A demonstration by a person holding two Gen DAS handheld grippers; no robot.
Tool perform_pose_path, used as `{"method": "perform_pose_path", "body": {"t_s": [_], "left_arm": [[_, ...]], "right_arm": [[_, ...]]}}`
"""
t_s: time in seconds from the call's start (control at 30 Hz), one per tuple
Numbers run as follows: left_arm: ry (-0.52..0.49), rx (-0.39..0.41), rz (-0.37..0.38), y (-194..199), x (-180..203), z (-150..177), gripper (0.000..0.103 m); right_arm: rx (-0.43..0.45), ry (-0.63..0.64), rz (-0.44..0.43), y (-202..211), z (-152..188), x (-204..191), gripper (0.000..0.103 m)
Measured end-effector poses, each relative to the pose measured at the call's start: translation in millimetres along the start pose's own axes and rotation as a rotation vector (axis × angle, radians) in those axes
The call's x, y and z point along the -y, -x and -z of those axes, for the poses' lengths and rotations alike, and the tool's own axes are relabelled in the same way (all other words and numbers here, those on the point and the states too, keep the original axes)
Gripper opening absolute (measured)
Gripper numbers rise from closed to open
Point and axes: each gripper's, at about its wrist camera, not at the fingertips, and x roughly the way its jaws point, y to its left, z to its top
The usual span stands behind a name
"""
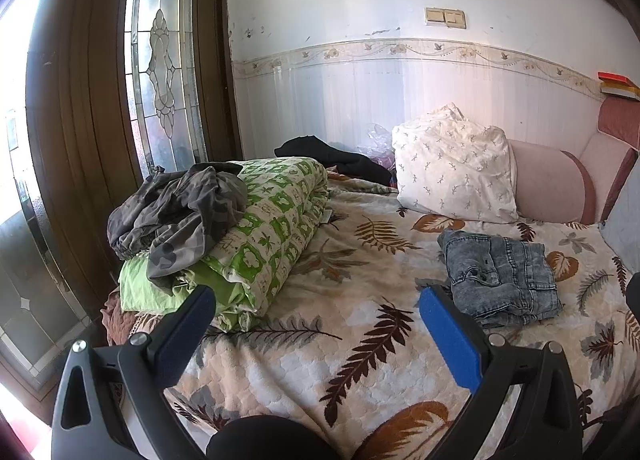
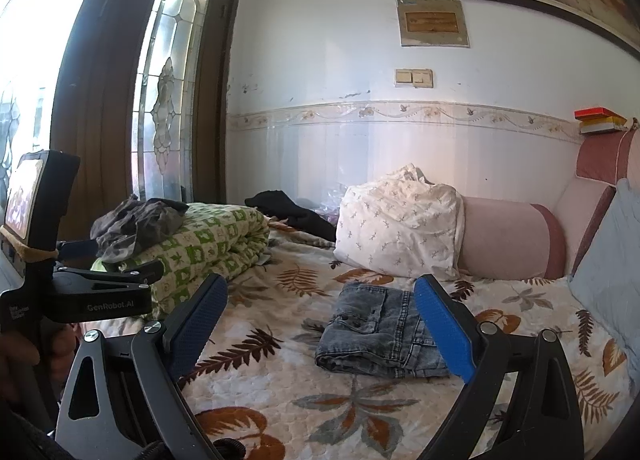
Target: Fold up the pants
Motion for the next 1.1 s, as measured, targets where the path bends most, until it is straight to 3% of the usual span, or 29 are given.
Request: {"method": "perform_pose_path", "body": {"t_s": [1.1], "left_arm": [[0.008, -0.009, 0.0, 2.5, -5.4, 6.5, 0.103]], "right_arm": [[0.002, 0.022, -0.007, -0.2, -1.7, -9.1, 0.095]]}}
